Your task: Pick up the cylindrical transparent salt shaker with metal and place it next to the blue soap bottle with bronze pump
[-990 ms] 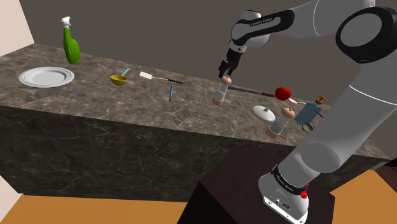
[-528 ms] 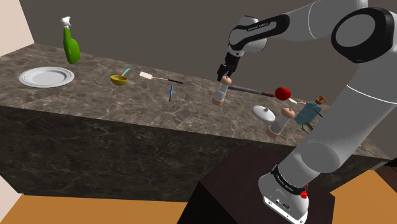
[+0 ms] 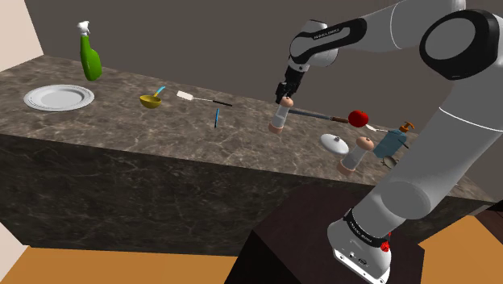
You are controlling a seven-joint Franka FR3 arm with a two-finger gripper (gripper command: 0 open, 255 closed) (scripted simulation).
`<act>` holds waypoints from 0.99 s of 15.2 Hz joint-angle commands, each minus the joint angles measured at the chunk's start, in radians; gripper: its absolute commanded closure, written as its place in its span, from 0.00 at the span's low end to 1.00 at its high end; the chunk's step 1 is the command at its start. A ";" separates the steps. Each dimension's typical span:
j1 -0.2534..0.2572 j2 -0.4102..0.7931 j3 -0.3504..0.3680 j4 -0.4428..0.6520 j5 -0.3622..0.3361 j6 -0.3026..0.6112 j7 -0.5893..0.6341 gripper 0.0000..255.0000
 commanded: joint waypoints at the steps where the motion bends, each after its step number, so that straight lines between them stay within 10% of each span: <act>1: 0.000 0.000 0.000 0.000 0.000 0.000 0.000 1.00; 15: 0.002 -0.045 -0.001 0.068 -0.016 -0.113 0.011 1.00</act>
